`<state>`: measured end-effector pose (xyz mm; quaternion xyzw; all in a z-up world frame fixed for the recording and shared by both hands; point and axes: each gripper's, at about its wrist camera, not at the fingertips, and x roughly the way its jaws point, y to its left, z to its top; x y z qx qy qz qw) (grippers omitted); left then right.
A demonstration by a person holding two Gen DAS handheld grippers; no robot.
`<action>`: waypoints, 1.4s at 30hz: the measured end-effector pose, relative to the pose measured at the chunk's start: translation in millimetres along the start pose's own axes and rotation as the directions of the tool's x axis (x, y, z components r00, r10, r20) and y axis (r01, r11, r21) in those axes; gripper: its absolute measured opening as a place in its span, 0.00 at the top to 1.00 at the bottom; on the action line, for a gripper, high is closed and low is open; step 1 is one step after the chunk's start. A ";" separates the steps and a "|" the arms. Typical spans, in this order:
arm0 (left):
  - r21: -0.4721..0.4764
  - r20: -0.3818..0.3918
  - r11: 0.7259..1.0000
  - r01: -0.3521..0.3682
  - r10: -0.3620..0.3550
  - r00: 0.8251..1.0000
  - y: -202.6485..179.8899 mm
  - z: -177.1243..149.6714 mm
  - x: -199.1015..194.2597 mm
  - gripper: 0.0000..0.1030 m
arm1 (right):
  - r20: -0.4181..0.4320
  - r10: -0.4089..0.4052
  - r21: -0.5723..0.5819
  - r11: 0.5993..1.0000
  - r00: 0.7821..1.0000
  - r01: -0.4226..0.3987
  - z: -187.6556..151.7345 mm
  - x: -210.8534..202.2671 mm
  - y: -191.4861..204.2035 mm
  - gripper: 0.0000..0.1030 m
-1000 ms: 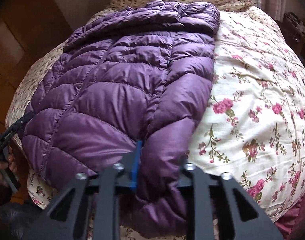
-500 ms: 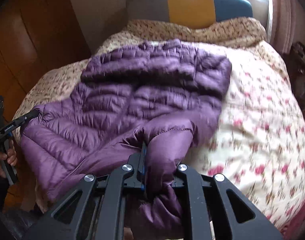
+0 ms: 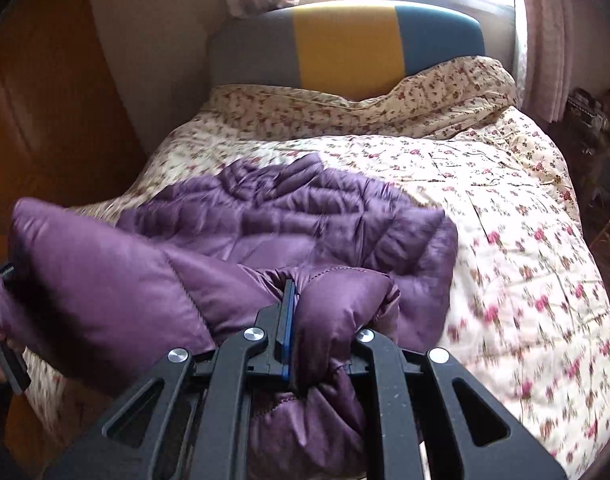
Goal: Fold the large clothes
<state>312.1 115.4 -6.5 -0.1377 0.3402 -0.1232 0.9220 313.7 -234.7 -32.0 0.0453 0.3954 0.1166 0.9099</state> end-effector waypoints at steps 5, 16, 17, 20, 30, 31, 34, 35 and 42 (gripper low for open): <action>-0.007 -0.041 0.997 -0.074 0.073 0.996 16.5 30.6 56.1 0.96 | -0.053 -0.056 0.026 0.998 0.997 0.058 35.9 61.9 -11.6 0.89; -0.114 -0.185 0.980 -0.161 0.139 0.973 58.0 49.4 138.4 0.86 | -0.175 -0.185 -0.004 0.982 0.967 0.187 47.7 145.3 -17.5 0.81; -0.132 -0.190 0.979 -0.158 0.132 0.973 60.6 50.1 139.0 0.84 | -0.182 -0.191 0.000 0.981 0.965 0.195 48.5 148.9 -18.4 0.81; -0.199 -0.154 0.970 -0.141 0.111 0.982 69.8 55.6 127.2 0.51 | -0.195 -0.197 0.003 0.979 0.961 0.202 53.2 150.5 -16.5 0.78; -0.249 -0.064 0.963 -0.108 0.095 0.993 92.9 35.4 68.7 0.17 | -0.165 -0.179 -0.046 0.984 0.970 0.174 71.0 114.5 9.8 0.24; -0.261 -0.066 0.961 -0.093 0.078 0.995 95.5 27.5 64.7 0.17 | -0.158 -0.167 -0.045 0.986 0.973 0.162 73.6 107.0 11.6 0.18; -0.290 -0.071 0.956 -0.054 0.035 0.997 101.1 5.7 54.1 0.17 | -0.152 -0.117 -0.033 0.993 0.981 0.113 81.1 88.8 14.8 0.06; -0.299 -0.073 0.954 -0.032 0.011 0.997 101.6 -1.6 51.1 0.16 | -0.148 -0.101 -0.027 0.995 0.984 0.098 83.9 81.8 15.4 0.06; -0.289 -0.091 0.955 0.066 -0.096 0.991 89.2 -34.1 41.3 0.14 | -0.132 -0.040 0.005 0.999 0.990 0.041 88.2 50.5 12.1 0.02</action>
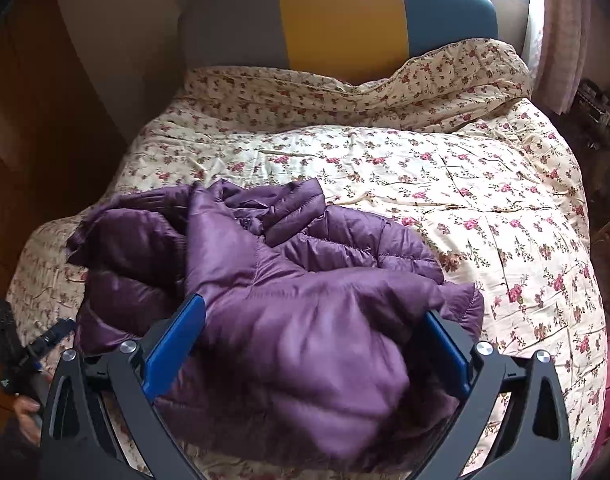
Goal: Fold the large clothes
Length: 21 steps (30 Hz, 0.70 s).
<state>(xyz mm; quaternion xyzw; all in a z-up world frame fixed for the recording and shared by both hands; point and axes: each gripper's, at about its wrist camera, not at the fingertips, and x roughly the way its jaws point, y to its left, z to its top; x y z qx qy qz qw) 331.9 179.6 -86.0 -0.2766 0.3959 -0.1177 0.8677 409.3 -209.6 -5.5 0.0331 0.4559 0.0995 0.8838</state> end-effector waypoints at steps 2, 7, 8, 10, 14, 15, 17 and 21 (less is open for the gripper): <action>0.026 -0.016 1.000 -0.005 0.006 1.000 -3.8 -6.5 2.5 0.14 | -0.004 0.013 0.001 1.000 1.000 -0.013 -8.5 -5.4 -5.3 0.02; 0.040 -0.061 0.999 -0.012 0.015 0.998 -2.9 -19.4 15.0 0.14 | -0.043 -0.033 0.024 0.999 0.999 0.034 -49.4 -6.5 -34.7 0.02; 0.035 -0.065 0.999 -0.014 0.016 0.998 -1.2 -20.9 17.8 0.14 | -0.063 -0.043 0.042 0.998 0.997 0.046 -59.6 -0.7 -43.9 0.02; 0.014 -0.074 1.000 -0.006 0.007 0.997 3.8 -21.9 22.7 0.14 | -0.100 -0.055 0.078 0.995 0.993 0.062 -77.1 12.4 -59.4 0.02; -0.027 -0.074 0.999 0.026 -0.028 0.997 13.3 -23.3 28.9 0.33 | -0.147 -0.024 0.150 0.988 0.989 0.047 -106.7 43.0 -80.4 0.03; -0.039 -0.085 0.998 0.041 -0.044 0.995 15.2 -23.4 30.4 0.39 | -0.150 -0.011 0.164 0.986 0.989 0.035 -109.6 48.9 -82.8 0.07; -0.041 -0.095 0.997 0.058 -0.062 0.994 16.9 -24.9 30.4 0.60 | -0.143 0.014 0.178 0.984 0.990 0.012 -114.6 56.0 -83.0 0.20; -0.005 -0.101 0.997 0.076 -0.076 0.992 8.7 -29.1 25.5 0.78 | -0.116 0.020 0.116 0.993 0.993 -0.007 -115.1 48.3 -70.8 0.73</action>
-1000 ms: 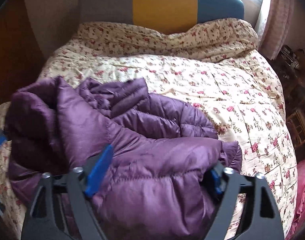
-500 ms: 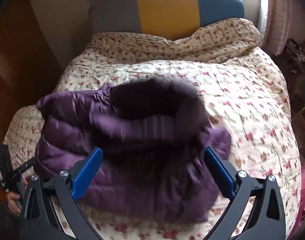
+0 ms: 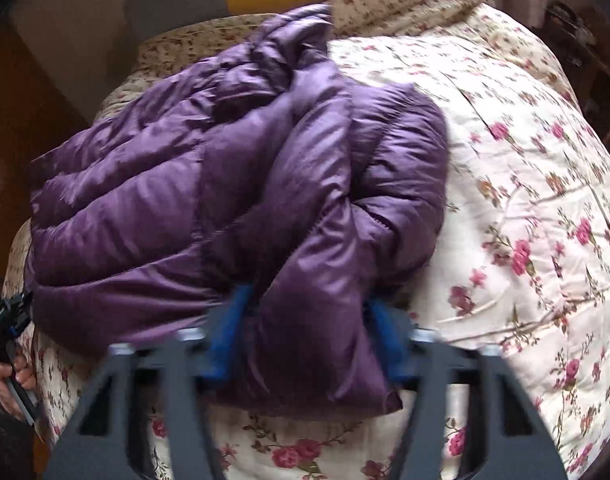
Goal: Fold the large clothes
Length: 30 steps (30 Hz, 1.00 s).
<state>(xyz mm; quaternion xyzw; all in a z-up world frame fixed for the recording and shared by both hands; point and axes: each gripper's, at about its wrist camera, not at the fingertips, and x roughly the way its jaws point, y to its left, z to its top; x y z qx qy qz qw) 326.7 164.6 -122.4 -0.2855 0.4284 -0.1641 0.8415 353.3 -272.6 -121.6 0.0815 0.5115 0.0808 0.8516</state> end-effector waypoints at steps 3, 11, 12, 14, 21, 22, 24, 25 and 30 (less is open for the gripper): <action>0.009 0.001 1.000 0.001 -0.001 1.000 -5.4 -3.1 -5.1 0.83 | 0.008 -0.023 -0.058 0.998 1.000 0.023 -5.6 -15.0 9.8 0.84; 0.055 -0.034 0.999 -0.002 0.004 0.999 -12.1 -44.7 -44.7 0.84 | -0.025 -0.043 -0.172 0.984 0.999 0.039 -66.8 -58.6 26.9 0.86; 0.061 -0.042 0.998 -0.001 0.003 0.999 -12.7 -56.8 -54.0 0.84 | -0.030 -0.043 -0.180 0.983 0.999 0.037 -76.6 -63.6 28.4 0.86; 0.065 -0.051 0.998 0.000 0.003 0.999 -12.3 -75.2 -67.0 0.84 | -0.041 -0.047 -0.199 0.979 0.998 0.038 -103.1 -77.7 30.6 0.86; 0.068 -0.059 0.998 0.007 -0.003 0.998 -15.6 -140.5 -116.3 0.84 | -0.043 -0.095 -0.240 0.967 0.995 0.082 -184.5 -115.6 39.9 0.86; 0.060 -0.058 0.998 0.010 -0.006 0.998 -15.2 -150.3 -123.9 0.84 | -0.039 -0.105 -0.245 0.965 0.994 0.092 -195.6 -120.5 40.7 0.86; 0.044 -0.058 0.999 0.015 -0.012 0.998 -13.4 -170.1 -136.8 0.84 | -0.022 -0.139 -0.263 0.956 0.990 0.128 -219.9 -131.3 46.0 0.86; 0.040 -0.059 0.999 0.015 -0.012 0.998 -13.3 -177.2 -140.1 0.84 | -0.020 -0.149 -0.267 0.954 0.989 0.138 -228.1 -134.5 47.9 0.86; 0.012 -0.051 1.000 0.011 -0.010 0.999 -13.2 -205.6 -157.8 0.82 | -0.005 -0.203 -0.287 0.938 0.979 0.193 -257.5 -145.0 54.6 0.84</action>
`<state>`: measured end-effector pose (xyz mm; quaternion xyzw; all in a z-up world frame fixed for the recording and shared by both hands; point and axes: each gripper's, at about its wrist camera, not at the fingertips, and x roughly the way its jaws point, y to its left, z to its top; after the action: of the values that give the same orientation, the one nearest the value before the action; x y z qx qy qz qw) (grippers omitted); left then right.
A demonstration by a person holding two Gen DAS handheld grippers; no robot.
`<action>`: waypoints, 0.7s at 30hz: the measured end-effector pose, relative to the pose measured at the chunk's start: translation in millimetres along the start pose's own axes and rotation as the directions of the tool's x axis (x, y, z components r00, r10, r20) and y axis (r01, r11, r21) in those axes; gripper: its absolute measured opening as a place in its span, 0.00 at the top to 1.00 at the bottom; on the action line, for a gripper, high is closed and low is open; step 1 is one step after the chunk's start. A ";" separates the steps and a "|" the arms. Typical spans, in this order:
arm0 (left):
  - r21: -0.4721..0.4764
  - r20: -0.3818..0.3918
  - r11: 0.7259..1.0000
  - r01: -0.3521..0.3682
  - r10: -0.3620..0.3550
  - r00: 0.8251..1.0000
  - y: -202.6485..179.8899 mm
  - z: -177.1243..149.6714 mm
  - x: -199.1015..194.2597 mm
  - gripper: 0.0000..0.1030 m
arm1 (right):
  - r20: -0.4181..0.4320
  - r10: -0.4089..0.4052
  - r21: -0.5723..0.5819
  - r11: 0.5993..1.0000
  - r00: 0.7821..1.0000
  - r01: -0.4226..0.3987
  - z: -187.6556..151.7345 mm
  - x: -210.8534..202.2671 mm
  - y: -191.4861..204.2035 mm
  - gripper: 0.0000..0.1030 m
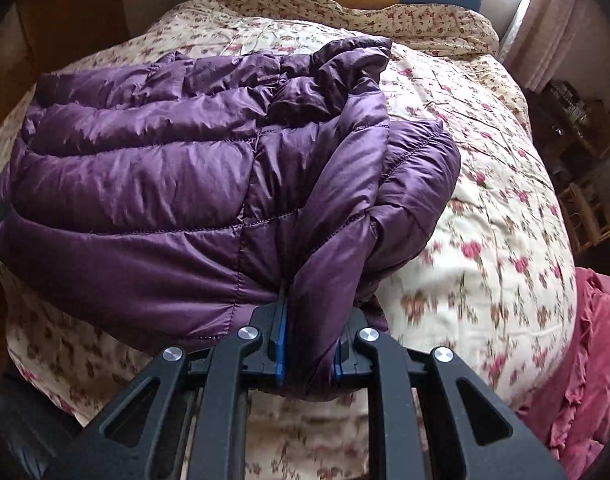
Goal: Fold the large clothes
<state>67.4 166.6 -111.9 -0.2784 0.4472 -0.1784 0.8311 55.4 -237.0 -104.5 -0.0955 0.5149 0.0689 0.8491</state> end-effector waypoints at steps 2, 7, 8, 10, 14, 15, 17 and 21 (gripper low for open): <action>-0.016 0.017 1.000 -0.020 0.020 1.000 -0.2 -1.6 -7.6 0.72 | 0.006 -0.024 -0.008 1.000 1.000 0.024 0.5 -0.5 0.1 0.79; -0.005 0.104 0.999 -0.054 0.054 0.993 -5.0 19.0 -25.5 0.40 | 0.042 -0.064 -0.028 0.997 0.997 0.065 0.8 -16.1 0.6 0.47; -0.006 0.116 0.998 -0.062 0.062 0.991 -6.4 23.5 -27.9 0.40 | 0.052 -0.073 -0.038 0.996 0.996 0.075 1.2 -22.0 1.2 0.43; -0.012 0.130 0.998 -0.061 0.062 0.990 -7.8 34.2 -30.0 0.40 | 0.076 -0.080 -0.047 0.995 0.994 0.084 2.5 -34.1 0.7 0.28; -0.097 0.139 0.994 -0.055 0.069 0.988 -2.4 68.6 -18.1 0.40 | 0.114 -0.069 -0.040 0.996 0.991 0.074 18.3 -46.6 -1.5 0.18; -0.127 0.136 0.991 -0.053 0.070 0.988 -0.1 76.9 -12.2 0.40 | 0.123 -0.061 -0.032 0.997 0.991 0.065 25.4 -46.1 -2.2 0.18; -0.165 0.132 0.985 -0.058 0.081 0.988 2.4 90.6 -2.0 0.40 | 0.131 -0.054 -0.004 0.998 0.990 0.055 47.7 -34.2 -3.8 0.18; -0.220 0.105 0.972 -0.086 0.111 0.988 1.0 114.6 21.0 0.40 | 0.122 -0.062 0.076 0.996 0.991 0.053 86.2 -2.9 -20.7 0.19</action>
<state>175.3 190.6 -75.0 -0.3539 0.4277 -0.0712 0.8287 132.8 -237.1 -61.2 -0.0749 0.4603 0.0317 0.8840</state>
